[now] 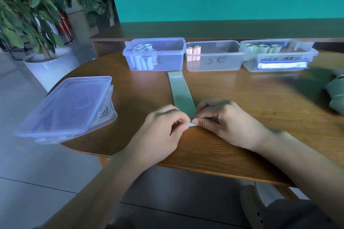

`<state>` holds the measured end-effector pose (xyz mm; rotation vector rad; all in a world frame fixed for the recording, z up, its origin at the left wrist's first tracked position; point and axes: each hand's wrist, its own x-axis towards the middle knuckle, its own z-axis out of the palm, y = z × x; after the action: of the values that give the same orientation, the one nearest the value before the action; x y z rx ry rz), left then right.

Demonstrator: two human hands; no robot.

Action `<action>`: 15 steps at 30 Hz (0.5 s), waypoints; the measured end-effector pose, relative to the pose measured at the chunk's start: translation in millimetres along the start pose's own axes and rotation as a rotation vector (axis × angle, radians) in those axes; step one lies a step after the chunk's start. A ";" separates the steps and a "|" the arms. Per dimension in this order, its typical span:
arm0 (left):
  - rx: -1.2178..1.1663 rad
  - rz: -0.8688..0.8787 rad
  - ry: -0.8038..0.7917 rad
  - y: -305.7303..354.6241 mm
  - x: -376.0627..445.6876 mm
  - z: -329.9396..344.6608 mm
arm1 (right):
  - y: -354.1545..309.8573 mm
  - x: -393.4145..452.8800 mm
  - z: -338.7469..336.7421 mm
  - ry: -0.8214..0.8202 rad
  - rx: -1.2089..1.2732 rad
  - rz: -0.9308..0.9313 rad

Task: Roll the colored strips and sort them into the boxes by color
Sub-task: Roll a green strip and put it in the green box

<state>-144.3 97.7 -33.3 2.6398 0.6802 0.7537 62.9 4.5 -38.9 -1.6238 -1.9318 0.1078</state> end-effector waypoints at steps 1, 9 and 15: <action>0.004 0.002 0.001 -1.0 0.4 0.6 | -1.3 -0.7 0.8 0.024 -0.025 -0.011; 0.024 -0.023 0.002 -3.7 4.4 2.7 | -0.2 2.6 2.5 0.026 0.014 -0.024; 0.037 -0.043 0.024 -2.6 4.1 1.4 | 7.3 9.0 0.6 -0.016 0.056 -0.044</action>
<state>-141.4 101.8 -33.8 2.6439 0.7615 0.7695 68.4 14.7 -39.0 -1.5475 -1.9578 0.1556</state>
